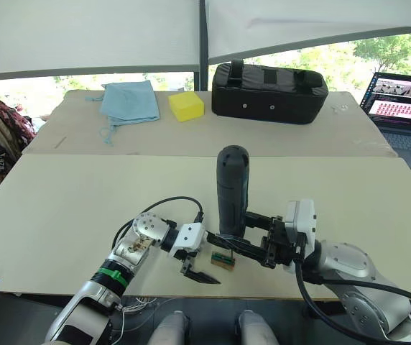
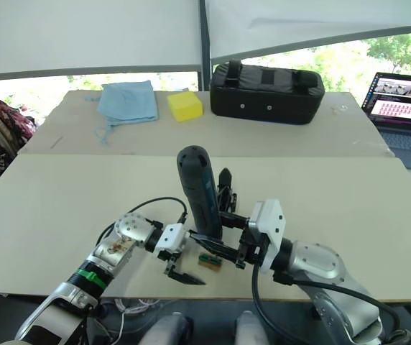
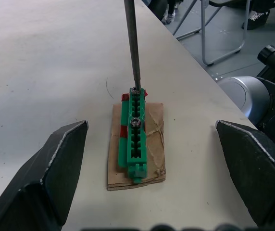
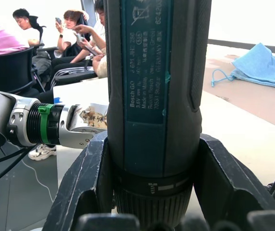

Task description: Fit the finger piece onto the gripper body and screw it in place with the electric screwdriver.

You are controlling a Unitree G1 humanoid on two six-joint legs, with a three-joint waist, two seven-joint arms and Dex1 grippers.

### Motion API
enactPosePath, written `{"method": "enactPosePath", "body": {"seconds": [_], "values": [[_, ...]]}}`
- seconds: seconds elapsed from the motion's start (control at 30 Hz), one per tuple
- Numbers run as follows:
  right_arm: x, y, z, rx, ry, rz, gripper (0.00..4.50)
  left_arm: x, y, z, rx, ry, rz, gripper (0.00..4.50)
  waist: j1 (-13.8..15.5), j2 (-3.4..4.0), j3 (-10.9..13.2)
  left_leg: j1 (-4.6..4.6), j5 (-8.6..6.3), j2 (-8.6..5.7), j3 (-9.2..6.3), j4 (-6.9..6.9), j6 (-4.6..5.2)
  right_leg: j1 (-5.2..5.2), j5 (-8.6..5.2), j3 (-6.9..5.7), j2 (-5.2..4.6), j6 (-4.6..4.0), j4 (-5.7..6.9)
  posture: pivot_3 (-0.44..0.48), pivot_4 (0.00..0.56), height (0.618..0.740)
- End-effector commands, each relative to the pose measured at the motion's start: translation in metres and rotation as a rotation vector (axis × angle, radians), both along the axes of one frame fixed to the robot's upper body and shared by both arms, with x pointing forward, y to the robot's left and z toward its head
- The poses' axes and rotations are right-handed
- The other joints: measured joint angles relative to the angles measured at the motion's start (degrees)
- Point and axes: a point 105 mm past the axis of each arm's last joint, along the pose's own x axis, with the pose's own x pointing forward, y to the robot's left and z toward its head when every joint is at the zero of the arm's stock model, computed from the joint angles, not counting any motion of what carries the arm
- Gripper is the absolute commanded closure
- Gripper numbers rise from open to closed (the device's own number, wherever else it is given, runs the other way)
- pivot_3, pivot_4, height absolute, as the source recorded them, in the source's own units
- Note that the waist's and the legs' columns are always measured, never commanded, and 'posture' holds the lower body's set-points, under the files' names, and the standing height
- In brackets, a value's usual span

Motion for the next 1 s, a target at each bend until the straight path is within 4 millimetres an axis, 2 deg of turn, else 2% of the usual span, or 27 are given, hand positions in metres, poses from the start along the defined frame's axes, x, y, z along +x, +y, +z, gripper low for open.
{"method": "enactPosePath", "body": {"seconds": [0.03, 1.0], "values": [[-0.0093, 0.0021, 0.0177, 0.036, -0.09, 0.033, 2.58, -0.0014, -0.0012, 0.0042, -0.003, -0.026, -0.024, 0.0, 0.0, 0.0, 0.0, 0.0, 0.0, 0.0, 0.0, 0.0, 0.0, 0.0, 0.0, 0.0, 0.0, 0.0, 0.0, 0.0, 0.15, 0.74], [-0.0061, -0.0002, 0.0162, 0.023, -0.077, 0.027, 2.58, 0.0002, -0.0014, 0.0047, -0.007, -0.034, -0.017, 0.0, 0.0, 0.0, 0.0, 0.0, 0.0, 0.0, 0.0, 0.0, 0.0, 0.0, 0.0, 0.0, 0.0, 0.0, 0.0, 0.0, 0.15, 0.74]]}}
